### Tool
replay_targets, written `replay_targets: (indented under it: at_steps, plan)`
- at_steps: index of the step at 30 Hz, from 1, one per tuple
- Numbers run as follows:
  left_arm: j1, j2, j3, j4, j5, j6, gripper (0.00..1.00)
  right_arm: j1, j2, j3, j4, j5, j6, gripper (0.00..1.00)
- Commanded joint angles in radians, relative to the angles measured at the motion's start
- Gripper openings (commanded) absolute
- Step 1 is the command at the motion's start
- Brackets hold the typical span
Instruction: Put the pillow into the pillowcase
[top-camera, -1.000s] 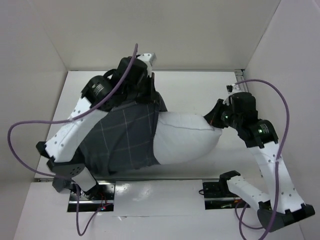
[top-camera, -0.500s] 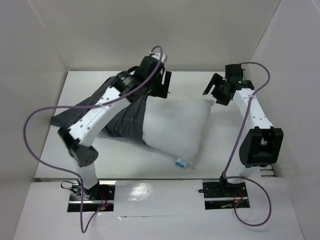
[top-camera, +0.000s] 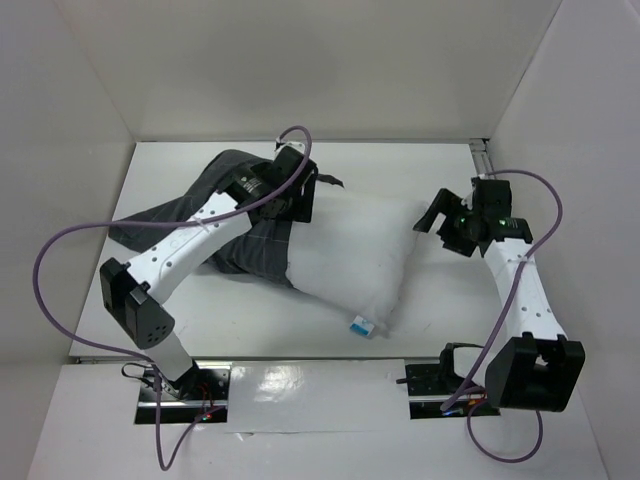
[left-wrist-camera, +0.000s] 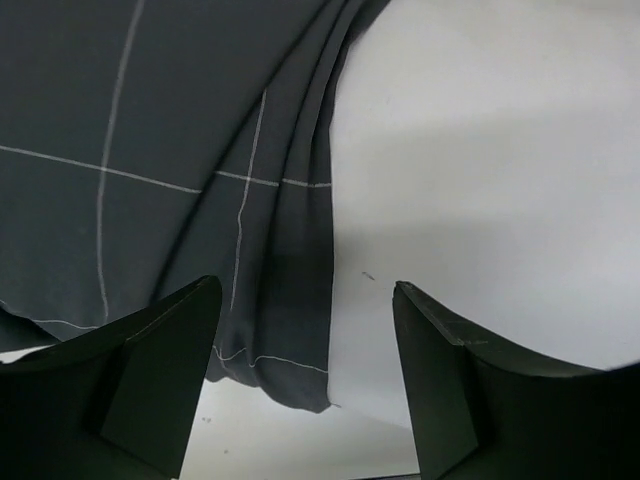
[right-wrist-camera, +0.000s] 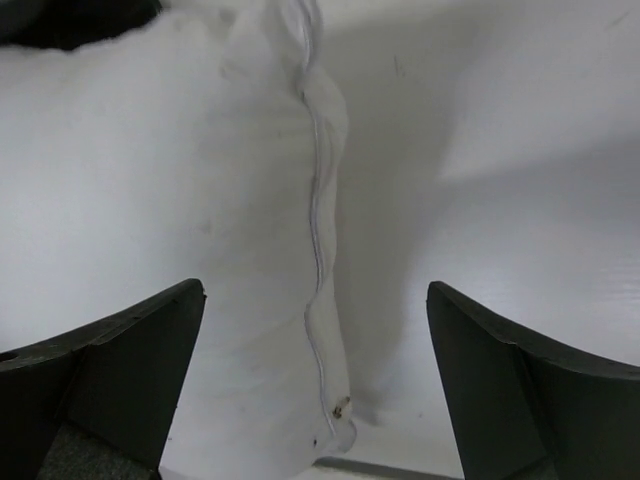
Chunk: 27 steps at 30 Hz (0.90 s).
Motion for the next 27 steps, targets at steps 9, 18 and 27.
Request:
replay_targets:
  at_steps: [9, 18, 27]
  plan:
    - [0.059, 0.074, -0.022, 0.028, 0.003, -0.028, 0.65, 0.004, -0.08, -0.133, -0.075, -0.186, -0.073, 1.0]
    - [0.077, 0.097, -0.022, 0.019, 0.003, -0.019, 0.55, 0.004, -0.071, -0.133, -0.075, -0.217, -0.073, 1.0]
    - [0.077, 0.071, 0.025, 0.005, 0.079, -0.037, 0.0, 0.07, -0.059, -0.216, 0.102, -0.434, -0.015, 1.0]
